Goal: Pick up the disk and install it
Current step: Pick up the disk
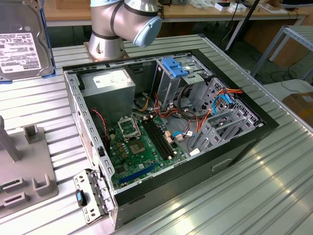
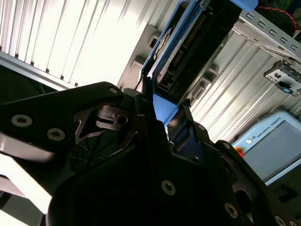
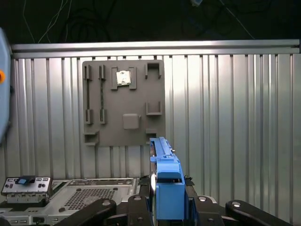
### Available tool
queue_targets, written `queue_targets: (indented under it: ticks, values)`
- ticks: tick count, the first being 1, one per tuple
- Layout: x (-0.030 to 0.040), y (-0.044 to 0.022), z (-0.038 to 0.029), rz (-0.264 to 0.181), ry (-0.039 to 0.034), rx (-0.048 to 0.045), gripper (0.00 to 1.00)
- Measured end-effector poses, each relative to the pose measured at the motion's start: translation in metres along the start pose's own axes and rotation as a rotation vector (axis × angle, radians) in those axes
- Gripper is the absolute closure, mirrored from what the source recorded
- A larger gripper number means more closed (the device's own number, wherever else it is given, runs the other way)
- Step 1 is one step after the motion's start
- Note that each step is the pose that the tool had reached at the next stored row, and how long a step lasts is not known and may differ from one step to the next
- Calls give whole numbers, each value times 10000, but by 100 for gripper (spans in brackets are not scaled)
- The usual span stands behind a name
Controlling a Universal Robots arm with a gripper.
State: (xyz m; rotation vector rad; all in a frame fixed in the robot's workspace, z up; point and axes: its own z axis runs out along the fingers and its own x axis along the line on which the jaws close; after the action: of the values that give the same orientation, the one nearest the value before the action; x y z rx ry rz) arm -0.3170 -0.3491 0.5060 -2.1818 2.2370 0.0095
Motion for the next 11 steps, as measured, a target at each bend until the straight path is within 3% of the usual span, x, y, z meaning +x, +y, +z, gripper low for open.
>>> queue_targets:
  ticks: [8,10,11]
  values:
    - [-11,-436,3,0,0,0,64]
    - [-15,-596,5,0,0,0,64]
    - [-18,-716,6,0,-1,1,64]
